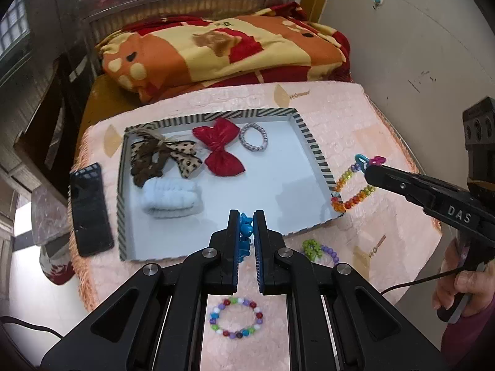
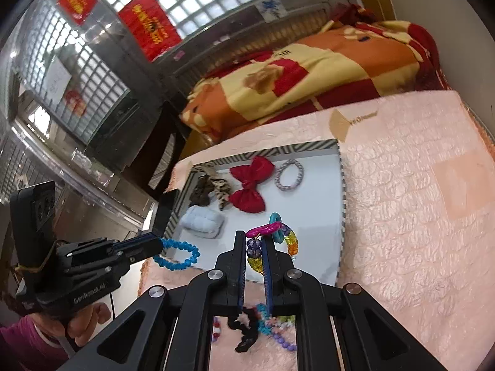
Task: Organize jewelry
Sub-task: 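Carry both bracelets into the tray and open both tools to release them, then withdraw both tools from the tray back toward the remaining bracelets, then grasp the black scrunchie with the right tool while the left tool grasps the multicolour bead bracelet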
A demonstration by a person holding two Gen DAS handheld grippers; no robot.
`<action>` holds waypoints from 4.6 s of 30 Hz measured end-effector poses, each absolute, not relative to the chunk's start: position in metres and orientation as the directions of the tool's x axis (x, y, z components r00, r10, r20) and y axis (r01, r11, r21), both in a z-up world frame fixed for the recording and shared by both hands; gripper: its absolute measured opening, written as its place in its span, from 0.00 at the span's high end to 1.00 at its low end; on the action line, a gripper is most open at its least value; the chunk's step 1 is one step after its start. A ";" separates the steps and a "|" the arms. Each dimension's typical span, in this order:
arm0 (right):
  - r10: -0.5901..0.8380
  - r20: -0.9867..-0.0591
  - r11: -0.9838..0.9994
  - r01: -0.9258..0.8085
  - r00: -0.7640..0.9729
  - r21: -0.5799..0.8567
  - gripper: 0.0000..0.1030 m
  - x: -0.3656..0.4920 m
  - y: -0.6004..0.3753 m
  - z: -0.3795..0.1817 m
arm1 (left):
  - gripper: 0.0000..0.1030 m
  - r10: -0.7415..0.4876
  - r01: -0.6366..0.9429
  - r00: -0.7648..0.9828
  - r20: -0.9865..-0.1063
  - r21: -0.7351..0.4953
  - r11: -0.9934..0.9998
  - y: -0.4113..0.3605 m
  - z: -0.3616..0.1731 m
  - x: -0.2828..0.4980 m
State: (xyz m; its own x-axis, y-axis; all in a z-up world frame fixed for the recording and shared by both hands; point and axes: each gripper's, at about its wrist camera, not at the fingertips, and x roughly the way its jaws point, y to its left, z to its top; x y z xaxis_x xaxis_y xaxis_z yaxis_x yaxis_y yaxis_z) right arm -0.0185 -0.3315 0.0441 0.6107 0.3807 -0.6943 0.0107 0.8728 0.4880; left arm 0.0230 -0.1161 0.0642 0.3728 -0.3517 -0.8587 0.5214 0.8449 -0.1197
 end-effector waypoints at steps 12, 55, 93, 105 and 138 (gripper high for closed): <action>0.347 -0.748 0.858 0.131 0.566 0.497 0.91 0.024 -0.350 0.000 | 0.93 -0.343 0.602 0.290 -0.893 -0.108 0.791 -0.163 0.031 0.049; 0.264 -0.809 0.879 0.215 0.525 0.426 0.58 0.119 -0.367 -0.024 | 0.58 -0.231 0.512 0.263 -0.937 -0.068 0.856 -0.155 -0.043 0.130; 0.219 -0.820 0.946 0.091 0.529 0.311 0.39 -0.085 -0.304 -0.003 | 0.58 -0.143 0.357 0.414 -0.899 0.016 0.934 -0.110 -0.008 -0.046; 0.197 -0.830 0.962 0.062 0.522 0.267 0.38 -0.124 -0.292 -0.004 | 0.58 -0.139 0.320 0.430 -0.892 0.007 0.947 -0.097 -0.005 -0.089; 0.299 -0.866 0.951 -0.047 0.400 0.306 0.39 -0.083 -0.230 -0.070 | 0.49 -0.173 0.195 0.297 -0.939 -0.117 0.974 -0.026 -0.048 -0.081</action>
